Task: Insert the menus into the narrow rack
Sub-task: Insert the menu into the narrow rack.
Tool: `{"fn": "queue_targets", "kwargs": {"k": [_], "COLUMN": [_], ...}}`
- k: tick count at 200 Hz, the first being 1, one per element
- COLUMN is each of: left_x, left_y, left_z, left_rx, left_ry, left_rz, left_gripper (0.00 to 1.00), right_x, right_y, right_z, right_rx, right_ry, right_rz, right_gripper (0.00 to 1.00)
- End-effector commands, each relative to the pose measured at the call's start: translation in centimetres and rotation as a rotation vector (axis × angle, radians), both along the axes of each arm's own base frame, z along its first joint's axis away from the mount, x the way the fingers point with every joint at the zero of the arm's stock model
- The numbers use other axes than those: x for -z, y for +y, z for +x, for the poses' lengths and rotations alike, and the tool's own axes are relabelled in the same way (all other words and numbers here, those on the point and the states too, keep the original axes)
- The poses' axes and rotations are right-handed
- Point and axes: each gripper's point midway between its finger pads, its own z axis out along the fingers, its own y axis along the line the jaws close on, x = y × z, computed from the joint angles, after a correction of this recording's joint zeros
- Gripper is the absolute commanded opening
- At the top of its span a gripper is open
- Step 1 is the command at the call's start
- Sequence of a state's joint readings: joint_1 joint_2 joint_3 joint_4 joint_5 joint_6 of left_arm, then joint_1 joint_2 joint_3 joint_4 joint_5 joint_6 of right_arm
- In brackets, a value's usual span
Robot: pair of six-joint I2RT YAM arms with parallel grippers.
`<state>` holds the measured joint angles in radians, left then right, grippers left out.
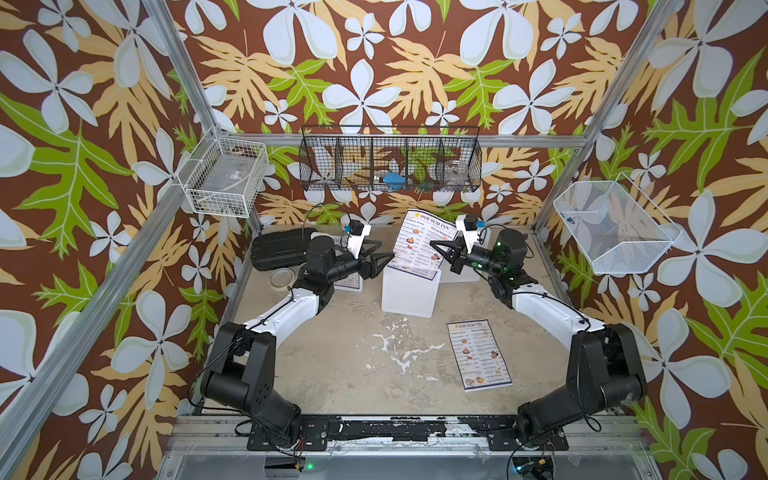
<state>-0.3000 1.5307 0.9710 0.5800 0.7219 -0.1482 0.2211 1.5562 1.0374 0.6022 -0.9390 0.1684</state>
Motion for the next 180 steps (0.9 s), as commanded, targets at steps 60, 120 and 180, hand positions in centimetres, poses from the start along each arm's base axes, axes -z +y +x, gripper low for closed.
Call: {"fn": "queue_targets", "kwargs": {"k": [60,120,180], "left_x": [-0.9,-1.1,-1.3], "left_y": [3.5,3.7,3.7], "left_z": [-3.7,-4.3,-4.5], "left_rx": [-0.16,-0.158,-0.155], "left_ry": [-0.049,-0.066,-0.078], "left_rz": [0.042,0.026,0.02], "left_gripper": [0.77,0.77,0.77], "right_x": [1.2,1.7,-0.2], "right_y": [0.1,0.0,0.0], "right_z": [-0.9,-0.2,-0.2], "right_rx": [-0.022,-0.007,-0.005], "right_ry": [-0.033,-0.02,-0.036], "right_rz": [-0.054,-0.067,-0.004], "right_gripper": [0.02,0.06,0.24]}}
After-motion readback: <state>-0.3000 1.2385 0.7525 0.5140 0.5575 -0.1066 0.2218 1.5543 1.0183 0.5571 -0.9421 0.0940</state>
